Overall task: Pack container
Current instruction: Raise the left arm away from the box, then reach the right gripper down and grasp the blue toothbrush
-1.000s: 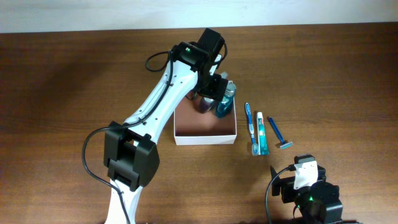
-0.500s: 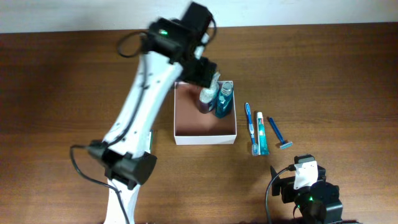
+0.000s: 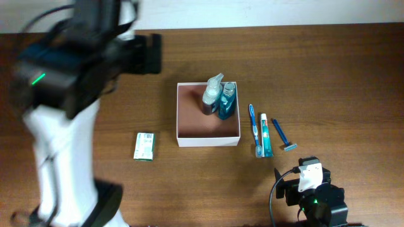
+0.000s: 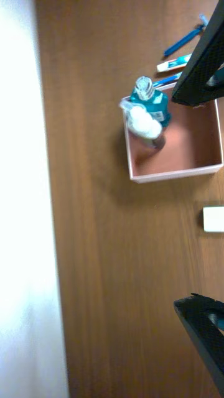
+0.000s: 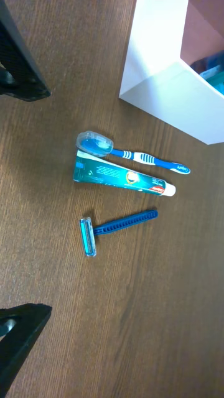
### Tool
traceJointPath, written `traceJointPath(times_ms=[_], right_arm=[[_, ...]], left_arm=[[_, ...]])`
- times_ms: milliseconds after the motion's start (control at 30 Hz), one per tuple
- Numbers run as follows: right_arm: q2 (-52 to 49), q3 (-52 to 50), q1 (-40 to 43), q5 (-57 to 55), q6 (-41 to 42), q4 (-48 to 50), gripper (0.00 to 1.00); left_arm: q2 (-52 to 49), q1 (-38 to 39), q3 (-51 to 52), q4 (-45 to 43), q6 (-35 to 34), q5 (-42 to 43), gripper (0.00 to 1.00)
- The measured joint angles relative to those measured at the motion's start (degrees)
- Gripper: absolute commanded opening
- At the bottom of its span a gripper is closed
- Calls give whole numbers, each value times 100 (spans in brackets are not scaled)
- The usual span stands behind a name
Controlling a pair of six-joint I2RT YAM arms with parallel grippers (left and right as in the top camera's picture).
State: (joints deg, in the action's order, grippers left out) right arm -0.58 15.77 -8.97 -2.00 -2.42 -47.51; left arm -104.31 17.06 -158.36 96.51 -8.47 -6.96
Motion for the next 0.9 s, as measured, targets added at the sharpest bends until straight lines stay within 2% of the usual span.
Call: traceJointPath(times_ms=[233, 500, 767, 900], right_arm=[[0, 0, 0, 0, 2, 0, 99], [0, -4, 0, 48, 2, 192, 99], [0, -4, 0, 1532, 13, 1499, 99], [0, -2, 0, 2208, 396, 2031, 99]], left_arm=[[1250, -105, 664, 13, 295, -160, 99], [1440, -109, 957, 17, 549, -170, 99], [1556, -109, 968, 15, 588, -175, 99], [1572, -109, 968, 15, 590, -192, 99]])
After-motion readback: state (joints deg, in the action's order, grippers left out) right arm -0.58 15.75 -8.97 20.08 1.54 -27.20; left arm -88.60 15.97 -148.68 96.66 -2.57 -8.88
